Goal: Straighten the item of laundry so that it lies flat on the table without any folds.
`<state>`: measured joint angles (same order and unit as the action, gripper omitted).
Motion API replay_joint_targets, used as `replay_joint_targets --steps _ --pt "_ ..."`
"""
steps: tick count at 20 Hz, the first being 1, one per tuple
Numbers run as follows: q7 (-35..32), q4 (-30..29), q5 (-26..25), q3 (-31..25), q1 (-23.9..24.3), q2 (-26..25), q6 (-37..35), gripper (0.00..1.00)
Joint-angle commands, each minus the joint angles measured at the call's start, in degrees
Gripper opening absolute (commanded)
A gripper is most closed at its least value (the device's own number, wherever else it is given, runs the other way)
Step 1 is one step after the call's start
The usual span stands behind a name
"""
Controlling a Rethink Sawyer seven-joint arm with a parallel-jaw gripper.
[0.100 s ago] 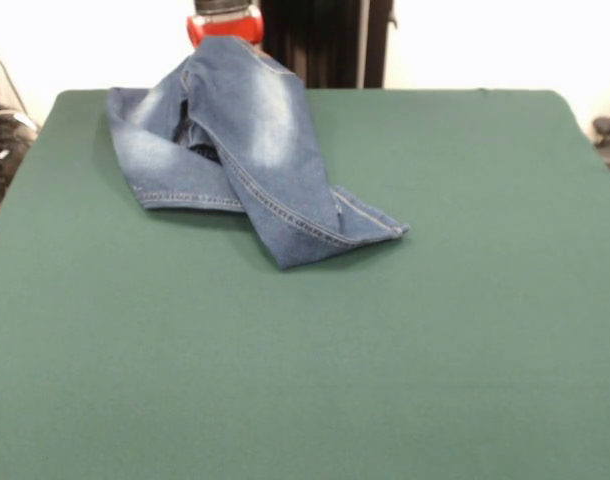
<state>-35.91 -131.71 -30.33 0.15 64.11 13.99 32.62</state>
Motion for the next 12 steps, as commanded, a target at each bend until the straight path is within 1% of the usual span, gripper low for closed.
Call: replay_joint_targets --steps 1,3,8,12 --pt "-18.03 11.41 4.9 -0.92 -2.7 -5.4 2.45 0.0" --pt "-18.81 11.18 6.71 -1.17 -2.32 -5.45 1.57 0.0" --pt "-20.4 10.07 11.08 -0.84 -3.08 -5.02 0.77 0.0" --pt "-20.03 9.61 13.23 -0.18 -4.31 -4.36 0.25 0.0"
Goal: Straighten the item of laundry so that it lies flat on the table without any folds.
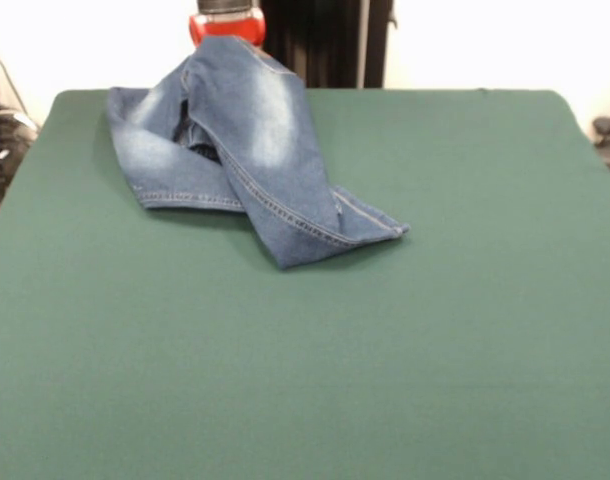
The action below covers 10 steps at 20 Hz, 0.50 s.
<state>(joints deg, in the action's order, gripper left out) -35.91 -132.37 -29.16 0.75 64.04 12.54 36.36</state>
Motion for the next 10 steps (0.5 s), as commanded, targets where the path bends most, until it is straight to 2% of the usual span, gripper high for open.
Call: replay_joint_targets --steps 1,6,10 --pt "-19.74 10.01 12.82 -0.29 -4.98 -2.56 -3.62 0.0" --pt "-18.79 6.42 17.34 1.29 -8.51 3.02 -7.25 0.0" --pt "-18.2 4.53 18.23 0.57 -8.65 6.62 -9.27 0.0"
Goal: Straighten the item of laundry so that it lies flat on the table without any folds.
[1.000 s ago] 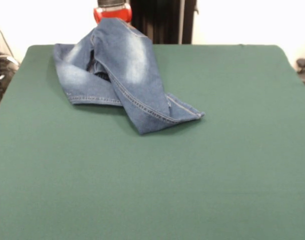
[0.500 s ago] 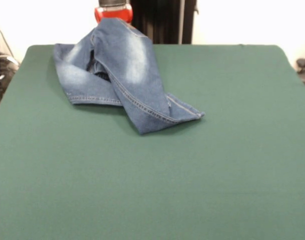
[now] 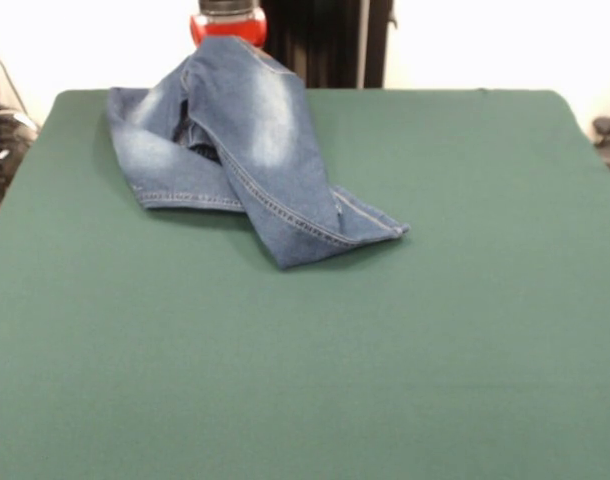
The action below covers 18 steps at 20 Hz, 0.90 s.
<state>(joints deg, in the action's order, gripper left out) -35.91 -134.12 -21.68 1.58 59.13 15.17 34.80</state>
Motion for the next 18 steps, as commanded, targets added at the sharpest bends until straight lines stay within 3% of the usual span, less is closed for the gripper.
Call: replay_joint_targets --steps 1,9,14,18 --pt "-18.0 5.53 10.77 -0.36 -3.75 5.48 -8.46 0.0" --pt "-16.13 1.66 12.2 -0.98 -4.75 18.23 -17.94 0.0" --pt "-16.08 1.37 12.01 -1.49 -4.87 21.52 -20.78 0.0" --pt "-17.32 1.25 10.6 -2.57 -4.01 21.43 -18.85 0.0"
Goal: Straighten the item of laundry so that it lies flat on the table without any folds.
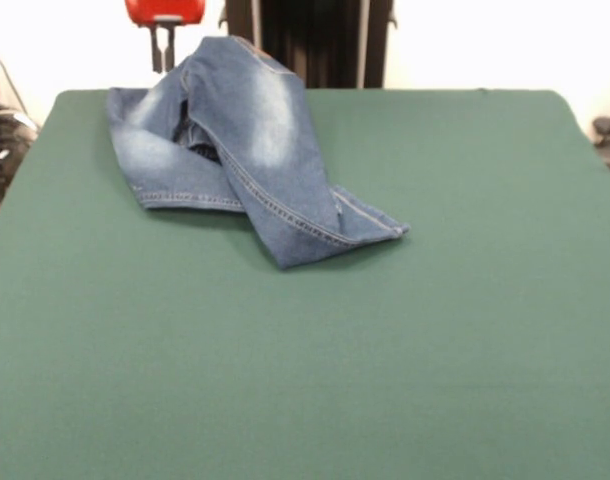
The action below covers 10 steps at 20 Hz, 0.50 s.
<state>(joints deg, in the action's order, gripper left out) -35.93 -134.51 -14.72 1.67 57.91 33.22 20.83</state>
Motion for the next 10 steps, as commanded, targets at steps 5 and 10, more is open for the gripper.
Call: replay_joint_targets --steps 5,10 --pt "-19.63 2.6 1.16 -5.11 -0.01 -1.94 0.28 0.0" --pt "-20.68 3.29 0.16 -6.12 0.78 -5.36 3.99 0.0"
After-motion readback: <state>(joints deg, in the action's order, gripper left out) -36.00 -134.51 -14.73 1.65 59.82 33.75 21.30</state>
